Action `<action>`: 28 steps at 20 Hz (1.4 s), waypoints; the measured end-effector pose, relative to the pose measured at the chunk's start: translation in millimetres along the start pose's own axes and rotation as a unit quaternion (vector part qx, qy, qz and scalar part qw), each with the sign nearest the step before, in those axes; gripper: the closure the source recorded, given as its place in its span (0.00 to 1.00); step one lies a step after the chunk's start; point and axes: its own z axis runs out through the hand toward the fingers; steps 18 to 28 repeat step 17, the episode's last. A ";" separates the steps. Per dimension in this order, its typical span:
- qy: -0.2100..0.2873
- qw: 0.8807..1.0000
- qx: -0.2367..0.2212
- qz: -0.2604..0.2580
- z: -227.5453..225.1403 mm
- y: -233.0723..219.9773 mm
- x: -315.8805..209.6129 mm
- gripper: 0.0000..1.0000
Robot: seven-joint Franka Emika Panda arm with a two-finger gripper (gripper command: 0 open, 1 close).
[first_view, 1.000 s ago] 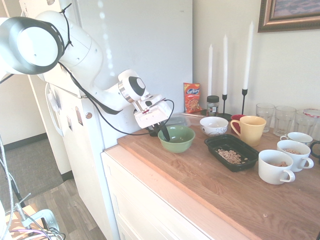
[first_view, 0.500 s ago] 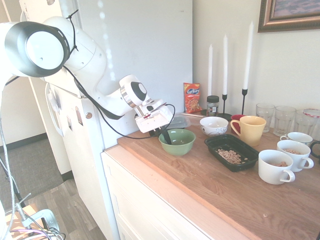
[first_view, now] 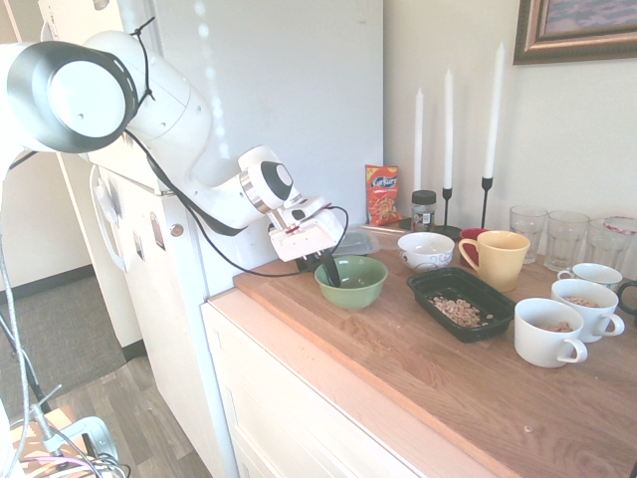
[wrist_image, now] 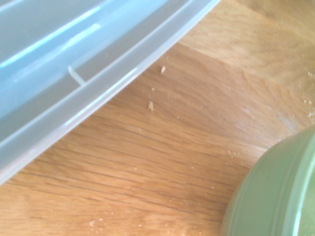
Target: Pour the cereal into the box
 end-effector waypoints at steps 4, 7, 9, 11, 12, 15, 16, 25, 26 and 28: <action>-0.015 1.000 0.009 0.013 -1.4 1.0 2.8 0.00; -0.042 0.998 0.026 0.034 -10.2 6.0 12.2 0.00; -0.055 0.997 0.039 0.048 -24.6 12.7 23.1 0.00; -0.076 0.994 0.050 0.062 -42.0 22.5 35.1 0.00; -0.090 0.992 0.055 0.068 -50.1 28.5 40.8 0.00; -0.149 0.983 0.073 0.076 -73.7 49.1 54.5 0.00; -0.163 0.980 0.078 0.078 -80.5 56.8 59.4 0.00; -0.171 0.979 0.081 0.082 -85.6 63.9 64.5 0.00; -0.171 0.979 0.081 0.082 -85.6 63.9 64.5 0.00; -0.171 0.979 0.081 0.082 -85.6 63.9 64.5 0.00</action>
